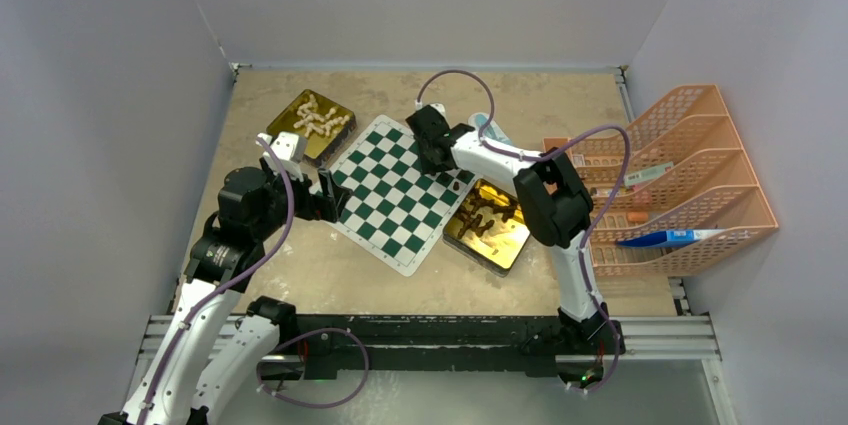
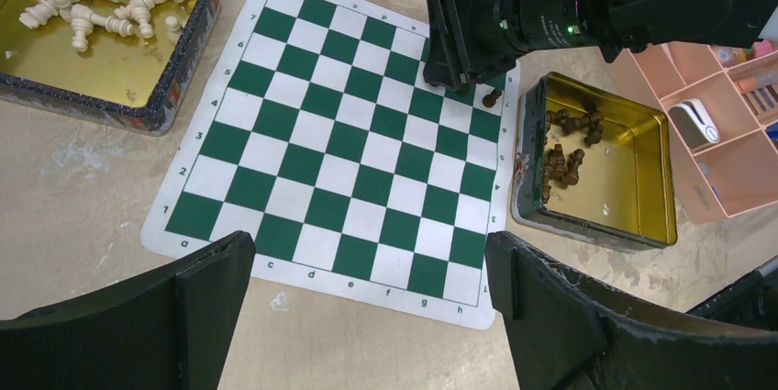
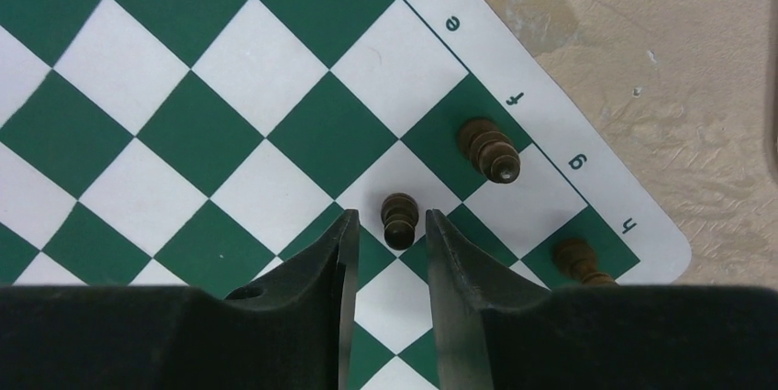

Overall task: Set up the chess pieces on the board
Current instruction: Place the chess piece on the chessboard, then pick up the chess piece from the storage box, then place the chess piece on the chessboard.

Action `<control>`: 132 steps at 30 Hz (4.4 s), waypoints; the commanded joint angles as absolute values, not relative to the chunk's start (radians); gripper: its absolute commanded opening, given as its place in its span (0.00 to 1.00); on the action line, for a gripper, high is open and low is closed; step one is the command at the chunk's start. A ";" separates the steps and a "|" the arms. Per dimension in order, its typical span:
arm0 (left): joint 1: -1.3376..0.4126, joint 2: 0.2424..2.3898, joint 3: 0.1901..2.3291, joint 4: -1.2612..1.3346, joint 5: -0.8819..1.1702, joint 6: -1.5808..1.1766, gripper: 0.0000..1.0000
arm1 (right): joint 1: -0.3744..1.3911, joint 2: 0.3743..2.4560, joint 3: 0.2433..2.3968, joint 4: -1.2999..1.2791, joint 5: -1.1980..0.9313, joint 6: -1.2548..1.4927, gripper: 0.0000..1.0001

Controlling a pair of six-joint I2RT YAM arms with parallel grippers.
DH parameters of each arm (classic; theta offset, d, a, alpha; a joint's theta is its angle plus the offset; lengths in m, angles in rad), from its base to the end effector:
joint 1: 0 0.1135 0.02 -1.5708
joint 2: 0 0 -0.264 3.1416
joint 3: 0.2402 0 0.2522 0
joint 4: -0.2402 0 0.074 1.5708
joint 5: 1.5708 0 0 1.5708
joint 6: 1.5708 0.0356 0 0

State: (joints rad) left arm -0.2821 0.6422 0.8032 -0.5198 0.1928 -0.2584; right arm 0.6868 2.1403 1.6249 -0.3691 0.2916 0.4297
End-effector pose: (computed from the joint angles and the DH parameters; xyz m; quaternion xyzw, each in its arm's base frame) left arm 0.1352 -0.0463 0.3319 0.0645 0.8174 -0.2276 0.5252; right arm 0.3727 0.2924 0.1837 -0.0710 0.9303 0.0603 0.3548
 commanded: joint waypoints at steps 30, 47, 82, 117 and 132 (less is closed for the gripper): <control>-0.282 0.638 0.789 -0.493 0.201 -0.247 0.97 | 0.690 1.540 1.200 -0.566 0.367 0.886 0.34; -0.282 0.638 0.790 -0.496 0.203 -0.245 0.97 | 0.688 1.495 1.007 -0.621 0.391 1.337 0.31; -0.284 0.654 0.791 -0.494 0.196 -0.272 0.93 | 0.657 1.517 0.939 -0.542 0.546 1.325 0.07; -0.283 0.997 0.779 0.211 1.020 -0.876 0.68 | 0.742 1.166 0.847 0.582 -0.260 0.856 0.07; -0.284 1.069 0.749 0.367 1.061 -1.001 0.55 | 0.823 1.270 0.916 0.661 -0.235 0.903 0.08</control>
State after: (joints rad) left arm -0.2821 1.0695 0.7441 0.2844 1.0451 -0.9874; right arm 0.8066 1.2736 0.8547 0.5835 -0.2306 0.8902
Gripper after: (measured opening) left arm 0.573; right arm 0.164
